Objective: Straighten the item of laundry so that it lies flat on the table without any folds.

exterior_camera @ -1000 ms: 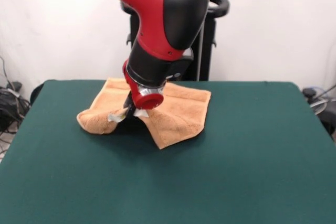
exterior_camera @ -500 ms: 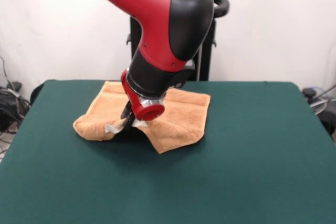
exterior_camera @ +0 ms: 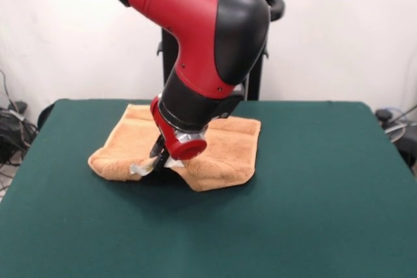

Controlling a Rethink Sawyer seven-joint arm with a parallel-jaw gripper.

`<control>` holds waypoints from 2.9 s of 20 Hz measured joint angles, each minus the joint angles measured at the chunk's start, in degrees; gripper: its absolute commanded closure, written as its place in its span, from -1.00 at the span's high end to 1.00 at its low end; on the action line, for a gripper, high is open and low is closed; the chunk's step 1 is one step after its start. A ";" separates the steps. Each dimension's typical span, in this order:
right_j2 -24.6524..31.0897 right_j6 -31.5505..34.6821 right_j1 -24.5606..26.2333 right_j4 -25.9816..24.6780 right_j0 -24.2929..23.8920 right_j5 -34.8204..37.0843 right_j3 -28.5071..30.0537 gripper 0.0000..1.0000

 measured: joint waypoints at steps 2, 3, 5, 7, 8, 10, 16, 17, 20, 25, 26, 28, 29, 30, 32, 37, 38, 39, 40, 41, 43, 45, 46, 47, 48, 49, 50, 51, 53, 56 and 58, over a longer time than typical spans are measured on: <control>0.01 0.00 -0.04 -0.01 0.00 0.00 -0.13 -1.00; 0.00 0.00 -0.18 -0.01 0.00 0.00 -0.20 -1.00; 0.00 0.00 -0.30 -0.02 0.00 0.01 -0.21 -1.00; 0.00 0.00 -0.51 -0.01 0.00 0.01 -0.22 -1.00; 0.00 0.00 -0.59 -0.01 0.00 0.01 -0.22 -1.00; 0.00 0.00 -0.83 -0.01 0.00 0.01 -0.22 -1.00; 0.00 0.00 -0.99 -0.01 0.00 0.01 -0.63 -1.00; 0.00 0.00 -0.99 -0.01 0.01 0.01 -0.66 -1.00; 0.00 0.00 -0.99 -0.02 0.09 0.01 -0.92 -1.00; 0.00 0.00 -0.99 -0.02 0.70 0.01 -1.59 -1.00; 0.00 0.00 -0.98 -0.02 0.87 0.01 -1.73 -1.00; 0.00 0.00 -0.98 -0.02 1.16 0.01 -1.91 -1.00; 0.00 0.00 -0.98 -0.02 1.36 0.01 -2.01 -1.00; 0.00 0.00 -0.98 -0.02 1.60 0.01 -2.17 -1.00; 0.00 0.00 -0.98 -0.02 1.81 0.01 -2.33 -1.00; 0.01 0.00 -1.05 -0.04 2.24 -0.01 -2.55 -1.00; 0.03 0.00 -1.16 -0.04 2.23 -0.25 -2.51 -1.00; 0.22 0.00 -1.44 -0.04 2.09 -0.94 -2.31 -1.00; 0.40 0.00 -1.71 -0.04 1.95 -1.63 -2.12 -1.00; 0.81 0.00 -2.09 -0.02 1.63 -2.73 -1.79 -1.00; 1.97 0.00 -2.99 -0.24 0.60 -5.66 -1.04 -1.00; 4.84 0.00 -4.86 -1.67 -2.43 -13.01 0.47 -1.00; 5.53 0.00 -5.28 -2.28 -3.34 -15.09 0.85 -1.00; 6.38 0.00 -5.80 -3.04 -4.42 -17.30 1.34 -1.00; 7.23 0.00 -6.32 -3.80 -5.50 -19.51 1.83 -1.00; 8.31 0.00 -6.97 -4.91 -6.92 -22.03 2.53 -1.00; 8.83 0.00 -7.30 -5.50 -7.62 -23.13 2.86 -1.00; 9.67 0.00 -7.83 -6.47 -8.72 -24.48 3.42 -1.00; 11.30 0.00 -8.86 -8.39 -10.81 -26.72 4.49 -1.00; 12.33 0.00 -9.97 -11.65 -12.68 -27.40 5.90 1.00; 12.20 0.00 -9.95 -11.93 -12.57 -27.40 5.88 1.00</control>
